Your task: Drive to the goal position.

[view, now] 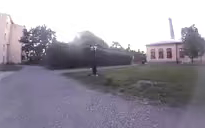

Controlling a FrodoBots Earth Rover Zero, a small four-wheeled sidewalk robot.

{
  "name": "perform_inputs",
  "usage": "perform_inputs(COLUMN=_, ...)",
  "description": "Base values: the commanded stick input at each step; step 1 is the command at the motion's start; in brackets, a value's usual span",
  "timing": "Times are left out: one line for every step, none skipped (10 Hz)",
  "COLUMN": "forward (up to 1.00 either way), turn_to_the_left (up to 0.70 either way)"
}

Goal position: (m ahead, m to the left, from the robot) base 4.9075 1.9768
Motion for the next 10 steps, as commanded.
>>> perform_inputs(forward=0.70, turn_to_the_left=0.27)
perform_inputs(forward=0.70, turn_to_the_left=0.27)
perform_inputs(forward=0.70, turn_to_the_left=0.27)
perform_inputs(forward=0.70, turn_to_the_left=0.27)
perform_inputs(forward=0.70, turn_to_the_left=0.27)
perform_inputs(forward=0.70, turn_to_the_left=0.27)
perform_inputs(forward=0.70, turn_to_the_left=0.27)
perform_inputs(forward=0.70, turn_to_the_left=0.27)
perform_inputs(forward=0.70, turn_to_the_left=0.27)
perform_inputs(forward=0.70, turn_to_the_left=0.27)
